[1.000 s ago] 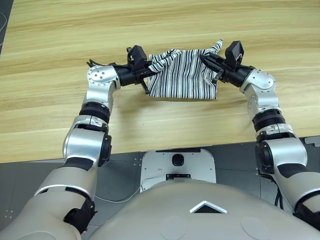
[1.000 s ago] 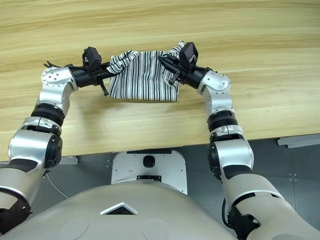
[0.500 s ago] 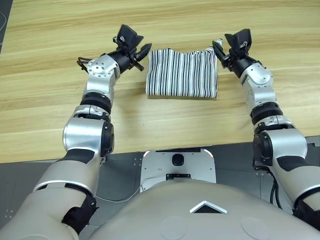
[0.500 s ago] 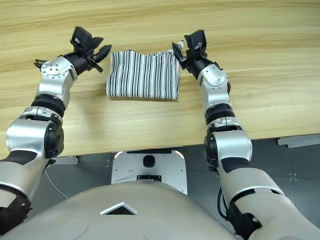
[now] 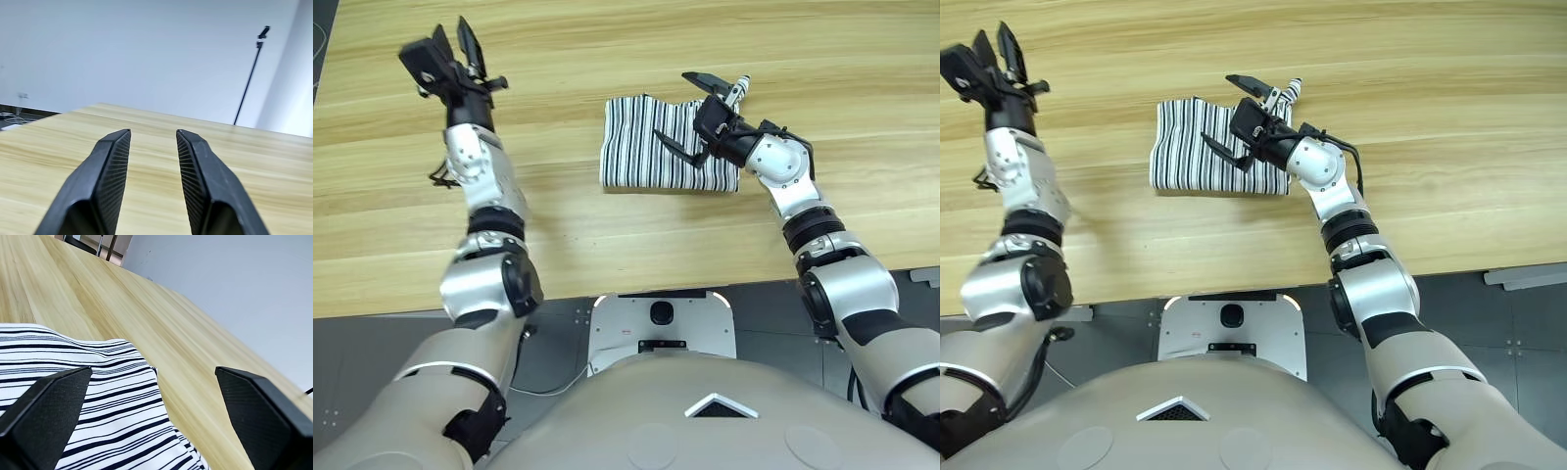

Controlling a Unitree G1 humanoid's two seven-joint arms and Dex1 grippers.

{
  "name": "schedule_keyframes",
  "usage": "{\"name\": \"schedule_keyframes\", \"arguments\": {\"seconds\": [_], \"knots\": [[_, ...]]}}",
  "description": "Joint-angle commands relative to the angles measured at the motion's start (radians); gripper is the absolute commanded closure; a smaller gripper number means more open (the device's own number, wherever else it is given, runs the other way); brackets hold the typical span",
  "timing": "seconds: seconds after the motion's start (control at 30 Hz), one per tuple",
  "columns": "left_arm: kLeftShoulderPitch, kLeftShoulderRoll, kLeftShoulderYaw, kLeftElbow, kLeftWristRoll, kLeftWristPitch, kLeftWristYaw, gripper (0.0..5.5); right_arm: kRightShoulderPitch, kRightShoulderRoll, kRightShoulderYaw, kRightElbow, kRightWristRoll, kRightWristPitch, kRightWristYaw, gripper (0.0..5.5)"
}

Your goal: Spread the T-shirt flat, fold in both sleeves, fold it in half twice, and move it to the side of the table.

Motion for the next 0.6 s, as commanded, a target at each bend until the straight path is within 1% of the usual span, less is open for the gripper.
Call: {"name": "schedule_keyframes", "arguments": {"seconds": [0.03,0.2,0.27,0.43,0.53,0.6], "knots": [[0.107,-0.061,0.018,-0.175,-0.048,-0.076,-0.020,3.76,-0.032,0.055,-0.048,0.068,0.061,0.067,0.058,0.84],[0.163,-0.118,-0.009,-0.272,-0.035,-0.093,-0.016,3.76,-0.052,0.087,-0.099,0.148,0.085,0.169,0.035,0.84],[0.173,-0.136,-0.023,-0.280,-0.020,-0.101,-0.018,3.76,-0.060,0.090,-0.095,0.192,0.055,0.235,-0.022,0.84],[0.181,-0.147,-0.033,-0.282,0.000,-0.123,-0.012,3.76,-0.053,0.043,-0.019,0.231,-0.079,0.282,-0.174,0.84],[0.180,-0.146,-0.030,-0.286,0.015,-0.155,-0.001,3.76,-0.063,-0.043,0.070,0.243,-0.210,0.304,-0.327,0.84],[0.178,-0.144,-0.032,-0.285,0.026,-0.173,0.004,3.76,-0.072,-0.089,0.090,0.250,-0.250,0.316,-0.393,0.84]]}}
